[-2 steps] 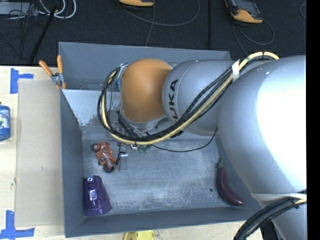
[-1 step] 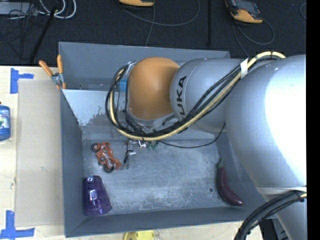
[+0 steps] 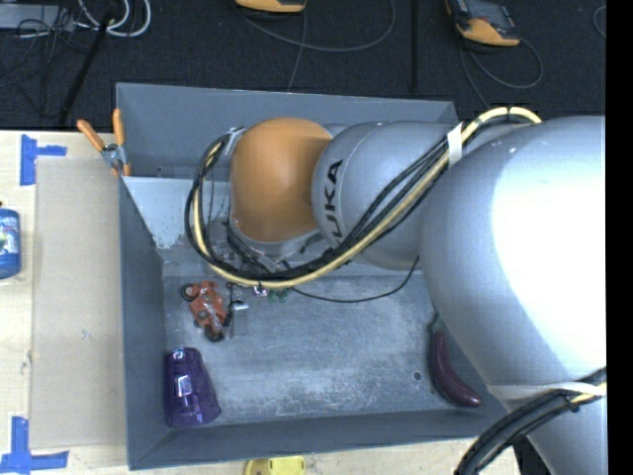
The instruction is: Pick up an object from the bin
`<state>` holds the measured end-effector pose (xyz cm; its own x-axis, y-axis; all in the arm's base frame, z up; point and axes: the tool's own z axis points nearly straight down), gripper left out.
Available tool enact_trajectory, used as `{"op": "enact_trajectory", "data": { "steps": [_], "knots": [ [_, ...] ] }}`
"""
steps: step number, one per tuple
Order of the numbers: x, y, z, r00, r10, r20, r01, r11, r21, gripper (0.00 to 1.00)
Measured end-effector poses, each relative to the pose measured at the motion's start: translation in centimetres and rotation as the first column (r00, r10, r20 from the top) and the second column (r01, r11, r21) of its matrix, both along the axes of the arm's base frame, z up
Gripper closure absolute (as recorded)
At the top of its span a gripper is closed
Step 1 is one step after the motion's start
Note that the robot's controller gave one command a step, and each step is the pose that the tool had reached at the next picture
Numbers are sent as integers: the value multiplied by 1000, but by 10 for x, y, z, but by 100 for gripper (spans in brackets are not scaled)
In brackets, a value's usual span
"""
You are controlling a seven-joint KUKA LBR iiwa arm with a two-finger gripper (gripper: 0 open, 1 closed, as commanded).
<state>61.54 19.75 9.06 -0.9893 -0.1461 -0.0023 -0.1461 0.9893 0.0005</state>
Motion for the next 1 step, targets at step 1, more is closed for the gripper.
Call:
{"op": "enact_trajectory", "data": {
  "steps": [1],
  "knots": [
    [3, 14, 16, 993, -121, -3, 121, 993, 0, 0]
  ]
}}
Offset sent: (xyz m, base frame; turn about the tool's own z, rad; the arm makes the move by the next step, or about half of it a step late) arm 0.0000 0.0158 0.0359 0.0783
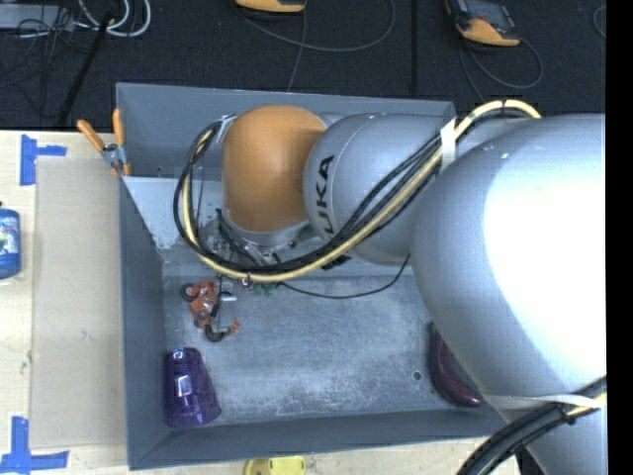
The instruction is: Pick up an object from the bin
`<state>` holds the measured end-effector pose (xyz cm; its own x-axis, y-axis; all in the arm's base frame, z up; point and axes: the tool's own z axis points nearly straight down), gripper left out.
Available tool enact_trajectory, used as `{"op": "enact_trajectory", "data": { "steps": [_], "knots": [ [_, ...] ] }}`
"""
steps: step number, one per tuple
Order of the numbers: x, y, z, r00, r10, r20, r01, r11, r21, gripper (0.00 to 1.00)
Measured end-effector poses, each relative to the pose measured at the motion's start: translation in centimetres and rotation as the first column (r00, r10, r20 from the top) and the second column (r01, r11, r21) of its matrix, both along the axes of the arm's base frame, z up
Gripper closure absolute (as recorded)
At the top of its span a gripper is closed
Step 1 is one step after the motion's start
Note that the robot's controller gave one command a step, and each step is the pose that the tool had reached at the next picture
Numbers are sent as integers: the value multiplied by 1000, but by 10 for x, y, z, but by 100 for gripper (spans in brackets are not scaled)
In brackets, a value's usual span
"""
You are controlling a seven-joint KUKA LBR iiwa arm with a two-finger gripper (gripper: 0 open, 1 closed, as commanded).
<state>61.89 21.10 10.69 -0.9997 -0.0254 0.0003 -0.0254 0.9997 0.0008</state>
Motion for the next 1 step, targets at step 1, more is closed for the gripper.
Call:
{"op": "enact_trajectory", "data": {
  "steps": [1],
  "knots": [
    [-3, 3, 17, 999, 42, 2, -42, 999, -1, 0]
  ]
}}
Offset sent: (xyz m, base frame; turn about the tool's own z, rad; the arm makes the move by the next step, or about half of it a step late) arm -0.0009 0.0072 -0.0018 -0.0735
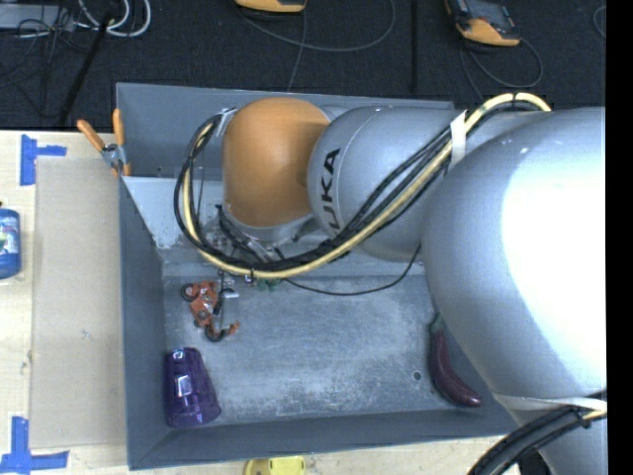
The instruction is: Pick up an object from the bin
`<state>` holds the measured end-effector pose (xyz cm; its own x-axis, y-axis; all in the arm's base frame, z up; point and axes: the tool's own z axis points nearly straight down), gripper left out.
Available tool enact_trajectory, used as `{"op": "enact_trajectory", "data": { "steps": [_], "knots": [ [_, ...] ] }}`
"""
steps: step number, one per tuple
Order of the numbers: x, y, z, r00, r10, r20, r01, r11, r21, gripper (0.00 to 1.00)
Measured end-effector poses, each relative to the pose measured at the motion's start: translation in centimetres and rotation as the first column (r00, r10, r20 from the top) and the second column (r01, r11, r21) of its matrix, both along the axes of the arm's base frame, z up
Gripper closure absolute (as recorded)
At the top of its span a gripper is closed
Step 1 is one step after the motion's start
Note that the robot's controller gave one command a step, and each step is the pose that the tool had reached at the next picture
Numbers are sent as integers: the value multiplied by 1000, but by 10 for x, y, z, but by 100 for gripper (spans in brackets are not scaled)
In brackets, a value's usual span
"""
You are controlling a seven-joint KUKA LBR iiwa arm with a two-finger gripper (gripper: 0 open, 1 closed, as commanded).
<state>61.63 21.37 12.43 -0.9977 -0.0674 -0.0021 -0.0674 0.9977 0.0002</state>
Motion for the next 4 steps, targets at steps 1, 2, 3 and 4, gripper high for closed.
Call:
{"op": "enact_trajectory", "data": {
  "steps": [1, 2, 3, 4],
  "knots": [
    [2, 2, -11, 1000, 18, 0, -18, 1000, 0, 0],
    [-1, 3, -10, 1000, 5, -2, -5, 1000, 0, 0],
    [-13, 7, -7, 999, -37, -3, 37, 999, 0, 0],
    [-14, 8, -7, 999, -35, -4, 35, 999, 0, 0]
  ]
}}
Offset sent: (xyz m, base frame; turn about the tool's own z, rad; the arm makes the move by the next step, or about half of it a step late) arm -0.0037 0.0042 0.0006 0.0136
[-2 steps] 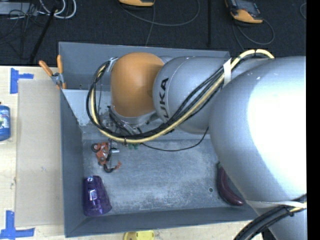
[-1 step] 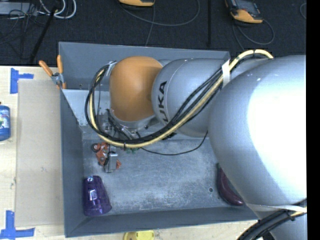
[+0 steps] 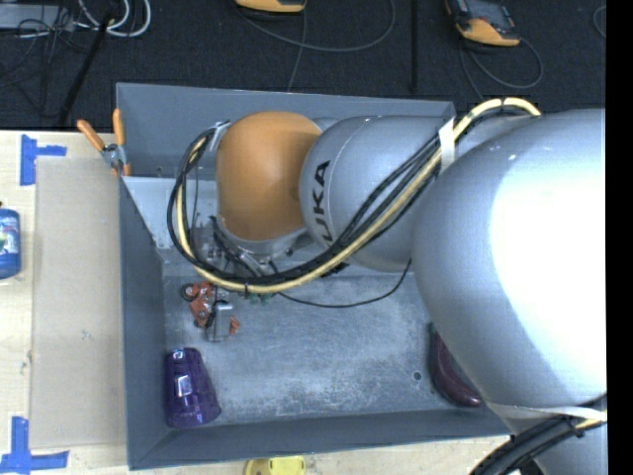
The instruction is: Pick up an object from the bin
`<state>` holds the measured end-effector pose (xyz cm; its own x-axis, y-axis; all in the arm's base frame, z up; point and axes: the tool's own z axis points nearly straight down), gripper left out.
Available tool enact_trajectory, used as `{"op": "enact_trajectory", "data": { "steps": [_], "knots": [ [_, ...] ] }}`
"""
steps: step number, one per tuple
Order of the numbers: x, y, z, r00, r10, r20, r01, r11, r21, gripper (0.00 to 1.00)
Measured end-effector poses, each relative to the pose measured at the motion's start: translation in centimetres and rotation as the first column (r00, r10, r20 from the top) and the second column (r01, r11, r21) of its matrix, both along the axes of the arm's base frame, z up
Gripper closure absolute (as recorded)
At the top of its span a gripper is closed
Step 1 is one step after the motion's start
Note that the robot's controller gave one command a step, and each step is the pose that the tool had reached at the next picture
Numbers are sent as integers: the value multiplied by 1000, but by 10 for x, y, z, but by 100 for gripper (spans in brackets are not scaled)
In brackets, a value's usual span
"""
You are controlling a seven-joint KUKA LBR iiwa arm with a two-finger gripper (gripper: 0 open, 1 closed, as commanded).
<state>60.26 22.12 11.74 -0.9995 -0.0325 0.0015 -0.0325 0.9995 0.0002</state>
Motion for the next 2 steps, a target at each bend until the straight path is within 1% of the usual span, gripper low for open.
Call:
{"op": "enact_trajectory", "data": {
  "steps": [1, 2],
  "knots": [
    [13, -5, -48, 993, 115, 1, -115, 993, 0, 100],
    [13, -6, -48, 994, 113, 1, -113, 994, 0, 100]
  ]
}}
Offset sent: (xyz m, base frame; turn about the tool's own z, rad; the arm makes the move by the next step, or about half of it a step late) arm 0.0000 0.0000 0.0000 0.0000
